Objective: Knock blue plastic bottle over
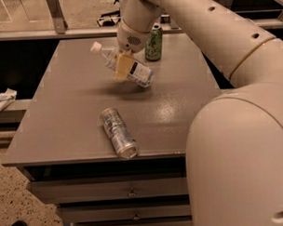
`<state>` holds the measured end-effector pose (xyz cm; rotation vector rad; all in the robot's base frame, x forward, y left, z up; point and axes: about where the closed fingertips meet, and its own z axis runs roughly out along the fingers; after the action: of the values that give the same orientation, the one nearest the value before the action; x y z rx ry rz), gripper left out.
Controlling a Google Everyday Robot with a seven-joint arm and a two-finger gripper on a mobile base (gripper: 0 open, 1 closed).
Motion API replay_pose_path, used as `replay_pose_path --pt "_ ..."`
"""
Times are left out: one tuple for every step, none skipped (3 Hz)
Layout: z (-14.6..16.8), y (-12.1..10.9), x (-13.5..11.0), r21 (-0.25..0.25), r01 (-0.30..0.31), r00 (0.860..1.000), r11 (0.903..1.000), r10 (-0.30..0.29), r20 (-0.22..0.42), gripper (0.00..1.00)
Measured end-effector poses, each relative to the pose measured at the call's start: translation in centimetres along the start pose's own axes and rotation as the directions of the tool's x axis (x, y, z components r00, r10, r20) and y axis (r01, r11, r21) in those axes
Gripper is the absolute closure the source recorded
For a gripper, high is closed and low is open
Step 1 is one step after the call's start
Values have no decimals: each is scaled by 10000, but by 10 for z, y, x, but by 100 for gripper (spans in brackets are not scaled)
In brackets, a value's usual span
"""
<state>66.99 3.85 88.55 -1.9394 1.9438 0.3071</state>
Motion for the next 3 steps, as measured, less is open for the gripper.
replay_pose_path --pt "9 -5 -17 297 -113 9998 9995 108 187 30" --pt "18 -8 -34 456 -240 9979 9987 212 617 6" --pt "32 -3 -53 351 -222 9946 9991 185 1026 0"
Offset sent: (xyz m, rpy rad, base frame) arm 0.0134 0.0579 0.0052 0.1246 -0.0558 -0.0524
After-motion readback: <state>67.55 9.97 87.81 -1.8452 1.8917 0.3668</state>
